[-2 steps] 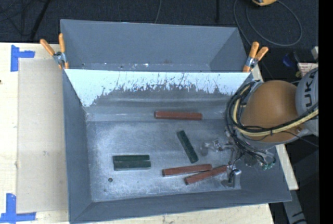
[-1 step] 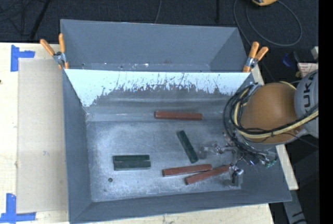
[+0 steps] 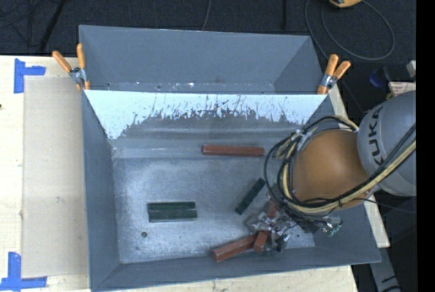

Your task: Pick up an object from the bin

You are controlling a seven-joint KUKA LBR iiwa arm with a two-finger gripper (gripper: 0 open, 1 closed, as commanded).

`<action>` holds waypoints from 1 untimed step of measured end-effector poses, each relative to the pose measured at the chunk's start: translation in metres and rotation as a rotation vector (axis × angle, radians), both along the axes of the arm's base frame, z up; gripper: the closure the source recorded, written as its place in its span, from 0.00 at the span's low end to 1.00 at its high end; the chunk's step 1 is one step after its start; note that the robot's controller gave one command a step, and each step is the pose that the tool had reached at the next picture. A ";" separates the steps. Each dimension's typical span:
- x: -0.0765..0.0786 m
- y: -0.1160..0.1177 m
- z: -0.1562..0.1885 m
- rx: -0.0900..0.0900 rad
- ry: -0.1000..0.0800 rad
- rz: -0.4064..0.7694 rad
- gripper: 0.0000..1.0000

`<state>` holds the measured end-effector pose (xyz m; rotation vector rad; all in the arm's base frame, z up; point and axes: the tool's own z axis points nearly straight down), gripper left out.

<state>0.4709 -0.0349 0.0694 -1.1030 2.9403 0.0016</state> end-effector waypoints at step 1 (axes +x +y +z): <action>0.000 0.000 0.000 0.000 0.000 0.000 1.00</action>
Offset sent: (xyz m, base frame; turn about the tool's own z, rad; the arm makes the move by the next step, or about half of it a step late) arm 0.0000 0.0000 0.0618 0.0000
